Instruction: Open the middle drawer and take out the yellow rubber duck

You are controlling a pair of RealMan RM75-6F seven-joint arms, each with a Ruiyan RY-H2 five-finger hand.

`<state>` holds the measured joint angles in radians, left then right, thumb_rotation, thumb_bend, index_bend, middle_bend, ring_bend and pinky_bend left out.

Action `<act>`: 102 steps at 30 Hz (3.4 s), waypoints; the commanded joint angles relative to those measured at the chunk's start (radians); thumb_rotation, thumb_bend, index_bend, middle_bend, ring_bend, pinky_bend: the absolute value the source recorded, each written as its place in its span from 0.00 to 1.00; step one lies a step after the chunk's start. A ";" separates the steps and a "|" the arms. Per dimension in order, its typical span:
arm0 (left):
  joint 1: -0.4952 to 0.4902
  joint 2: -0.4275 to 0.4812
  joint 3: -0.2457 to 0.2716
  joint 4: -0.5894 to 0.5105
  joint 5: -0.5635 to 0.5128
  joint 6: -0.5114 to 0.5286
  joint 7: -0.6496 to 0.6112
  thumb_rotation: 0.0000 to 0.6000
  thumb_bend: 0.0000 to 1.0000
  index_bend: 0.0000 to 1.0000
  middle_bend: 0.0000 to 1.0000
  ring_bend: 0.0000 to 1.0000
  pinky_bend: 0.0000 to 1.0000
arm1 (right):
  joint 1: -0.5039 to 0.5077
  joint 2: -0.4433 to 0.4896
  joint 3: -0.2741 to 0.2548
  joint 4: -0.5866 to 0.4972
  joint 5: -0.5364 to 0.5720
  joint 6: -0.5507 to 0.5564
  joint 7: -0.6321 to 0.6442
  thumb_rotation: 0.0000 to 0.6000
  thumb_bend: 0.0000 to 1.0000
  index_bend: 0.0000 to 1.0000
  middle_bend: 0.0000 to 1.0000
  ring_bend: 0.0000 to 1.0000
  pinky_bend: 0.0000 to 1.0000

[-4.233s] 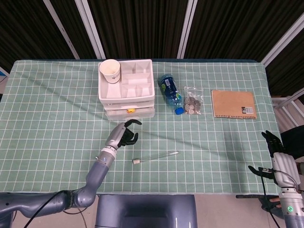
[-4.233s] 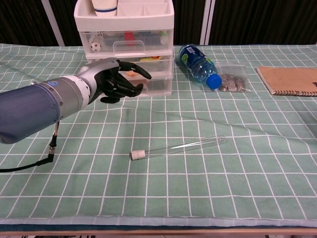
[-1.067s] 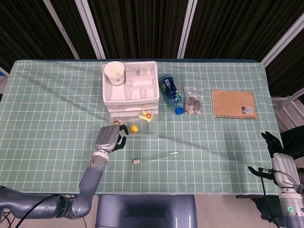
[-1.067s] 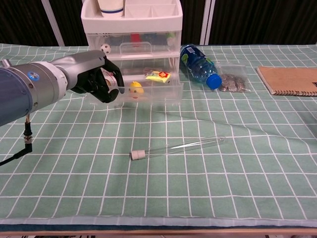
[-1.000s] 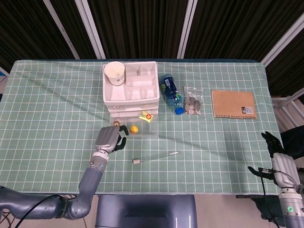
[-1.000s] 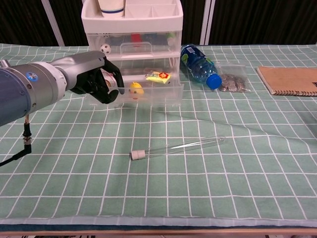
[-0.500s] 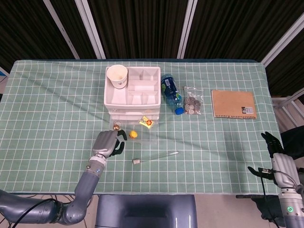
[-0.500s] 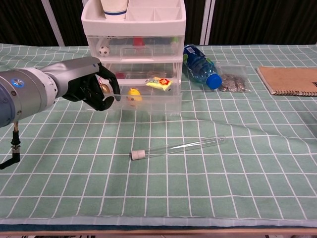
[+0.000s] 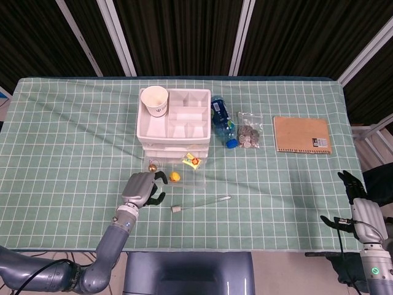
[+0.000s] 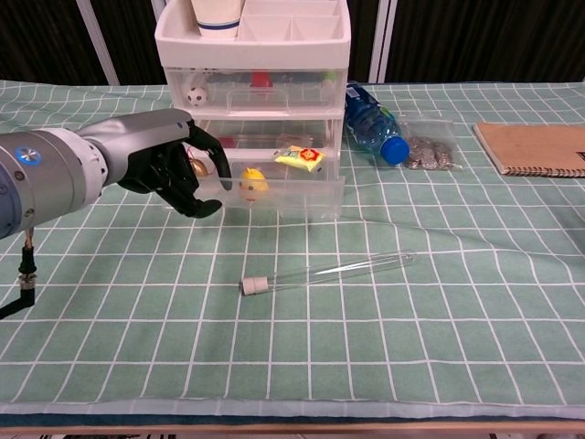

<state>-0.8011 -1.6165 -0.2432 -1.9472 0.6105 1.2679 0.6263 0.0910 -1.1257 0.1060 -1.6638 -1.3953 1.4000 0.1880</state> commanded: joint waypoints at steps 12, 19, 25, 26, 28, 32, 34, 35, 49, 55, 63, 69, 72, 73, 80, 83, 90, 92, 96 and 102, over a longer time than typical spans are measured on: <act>-0.048 0.056 -0.037 -0.049 0.045 0.007 0.062 1.00 0.18 0.32 0.99 0.99 1.00 | 0.000 0.000 0.001 0.001 0.002 -0.001 0.000 1.00 0.03 0.00 0.00 0.00 0.22; -0.159 0.142 -0.053 -0.009 -0.002 -0.106 0.208 1.00 0.21 0.33 1.00 1.00 1.00 | 0.000 0.001 0.001 0.001 0.007 -0.003 0.000 1.00 0.03 0.00 0.00 0.00 0.22; -0.250 0.256 -0.024 0.038 -0.017 -0.277 0.296 1.00 0.20 0.34 1.00 1.00 1.00 | 0.001 0.001 0.002 0.000 0.011 -0.008 -0.002 1.00 0.03 0.00 0.00 0.00 0.22; -0.266 0.274 -0.013 0.048 -0.013 -0.305 0.310 1.00 0.20 0.34 1.00 1.00 1.00 | 0.001 0.001 0.002 -0.001 0.012 -0.008 -0.003 1.00 0.03 0.00 0.00 0.00 0.22; -0.292 0.301 0.007 0.072 0.006 -0.358 0.324 1.00 0.20 0.34 1.00 1.00 1.00 | 0.001 0.001 0.002 -0.001 0.013 -0.008 -0.005 1.00 0.03 0.00 0.00 0.00 0.22; -0.336 0.329 0.042 0.136 0.066 -0.475 0.305 1.00 0.18 0.35 1.00 1.00 1.00 | 0.000 0.000 0.003 -0.002 0.017 -0.008 -0.010 1.00 0.03 0.00 0.00 0.00 0.22; -0.345 0.333 0.049 0.156 0.086 -0.507 0.287 1.00 0.17 0.35 1.00 1.00 1.00 | 0.000 0.000 0.003 -0.003 0.018 -0.008 -0.012 1.00 0.03 0.00 0.00 0.00 0.22; -0.350 0.335 0.053 0.165 0.097 -0.522 0.279 1.00 0.17 0.35 1.00 1.00 1.00 | 0.000 0.000 0.004 -0.003 0.018 -0.008 -0.012 1.00 0.03 0.00 0.00 0.00 0.22; -0.422 0.315 0.137 0.295 0.227 -0.658 0.160 1.00 0.17 0.36 1.00 1.00 1.00 | -0.001 0.000 0.009 -0.008 0.035 -0.012 -0.015 1.00 0.03 0.00 0.00 0.00 0.22; -0.434 0.285 0.157 0.326 0.248 -0.644 0.120 1.00 0.17 0.36 1.00 1.00 1.00 | -0.001 0.000 0.009 -0.009 0.035 -0.013 -0.014 1.00 0.03 0.00 0.00 0.00 0.22; -0.447 0.246 0.178 0.372 0.258 -0.638 0.080 1.00 0.17 0.36 1.00 1.00 1.00 | -0.002 0.001 0.009 -0.009 0.036 -0.014 -0.014 1.00 0.03 0.00 0.00 0.00 0.22; -0.463 0.210 0.194 0.410 0.252 -0.644 0.056 1.00 0.17 0.37 1.00 1.00 1.00 | -0.002 0.001 0.010 -0.009 0.038 -0.015 -0.011 1.00 0.03 0.00 0.00 0.00 0.22; -0.471 0.200 0.201 0.418 0.253 -0.646 0.048 1.00 0.18 0.37 1.00 1.00 1.00 | -0.002 0.001 0.010 -0.010 0.039 -0.017 -0.010 1.00 0.03 0.00 0.00 0.00 0.22; -0.474 0.197 0.203 0.419 0.253 -0.648 0.045 1.00 0.19 0.38 1.00 1.00 1.00 | -0.002 0.001 0.010 -0.010 0.038 -0.017 -0.010 1.00 0.03 0.00 0.00 0.00 0.22; -0.484 0.192 0.215 0.424 0.256 -0.648 0.029 1.00 0.23 0.42 1.00 1.00 1.00 | -0.002 0.002 0.010 -0.011 0.040 -0.019 -0.008 1.00 0.03 0.00 0.00 0.00 0.22; -0.486 0.196 0.220 0.418 0.257 -0.643 0.019 1.00 0.25 0.45 1.00 1.00 1.00 | -0.002 0.001 0.010 -0.011 0.039 -0.020 -0.008 1.00 0.03 0.00 0.00 0.00 0.22; -0.489 0.202 0.231 0.411 0.261 -0.635 0.004 1.00 0.34 0.53 1.00 1.00 1.00 | -0.002 0.002 0.009 -0.012 0.039 -0.021 -0.007 1.00 0.03 0.00 0.00 0.00 0.22; -0.490 0.204 0.233 0.408 0.263 -0.631 0.001 1.00 0.35 0.54 1.00 1.00 1.00 | -0.002 0.002 0.009 -0.013 0.039 -0.021 -0.006 1.00 0.03 0.00 0.00 0.00 0.22; -0.491 0.209 0.232 0.400 0.267 -0.620 -0.003 1.00 0.37 0.55 1.00 1.00 1.00 | -0.002 0.003 0.009 -0.013 0.039 -0.022 -0.005 1.00 0.03 0.00 0.00 0.00 0.22; -0.490 0.234 0.216 0.360 0.277 -0.578 -0.008 1.00 0.37 0.55 1.00 1.00 1.00 | -0.002 0.003 0.009 -0.012 0.038 -0.022 -0.005 1.00 0.03 0.00 0.00 0.00 0.22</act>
<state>-1.2919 -1.3890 -0.0222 -1.5778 0.8845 0.6801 0.6191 0.0887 -1.1224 0.1145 -1.6753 -1.3572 1.3782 0.1826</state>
